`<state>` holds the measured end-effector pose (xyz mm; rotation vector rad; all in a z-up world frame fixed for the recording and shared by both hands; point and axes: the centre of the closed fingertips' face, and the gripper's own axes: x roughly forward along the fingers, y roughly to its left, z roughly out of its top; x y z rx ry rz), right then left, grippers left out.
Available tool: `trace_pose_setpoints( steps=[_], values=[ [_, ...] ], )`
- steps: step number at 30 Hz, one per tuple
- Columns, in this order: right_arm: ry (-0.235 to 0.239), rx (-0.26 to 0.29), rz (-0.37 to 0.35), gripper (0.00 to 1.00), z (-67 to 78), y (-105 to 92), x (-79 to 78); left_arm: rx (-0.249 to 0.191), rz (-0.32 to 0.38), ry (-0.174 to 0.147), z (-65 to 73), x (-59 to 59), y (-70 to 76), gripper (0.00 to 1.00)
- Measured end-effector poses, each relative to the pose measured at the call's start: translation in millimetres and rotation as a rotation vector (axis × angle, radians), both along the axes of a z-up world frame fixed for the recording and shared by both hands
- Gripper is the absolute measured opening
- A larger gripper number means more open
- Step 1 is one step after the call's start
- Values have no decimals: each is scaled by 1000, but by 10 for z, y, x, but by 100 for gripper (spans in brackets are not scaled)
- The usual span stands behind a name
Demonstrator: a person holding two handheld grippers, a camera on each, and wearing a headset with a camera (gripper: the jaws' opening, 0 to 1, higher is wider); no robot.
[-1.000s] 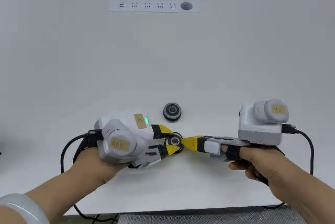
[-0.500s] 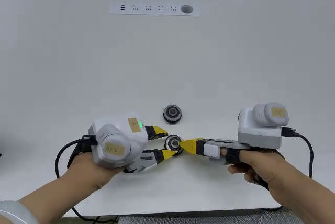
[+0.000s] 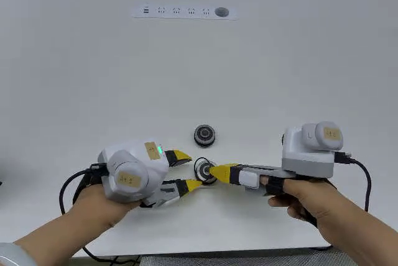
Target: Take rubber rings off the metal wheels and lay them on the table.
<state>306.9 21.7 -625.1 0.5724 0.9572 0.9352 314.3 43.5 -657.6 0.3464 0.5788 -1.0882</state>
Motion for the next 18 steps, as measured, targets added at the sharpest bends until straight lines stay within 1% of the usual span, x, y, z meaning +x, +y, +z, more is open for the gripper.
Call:
trace_pose_setpoints(
  steps=[5,9,12,18],
  values=[
    [-6,18,-8,2,87,3,-7,1,4,0,5,-19,22,29],
    [-20,36,-37,2,168,-43,32,1,9,1,7,-39,43,29],
    [-30,45,-71,2,219,-124,87,0,16,4,10,-48,62,29],
    [-41,39,-134,2,235,-332,207,-4,21,9,21,-63,65,28]
  ],
)
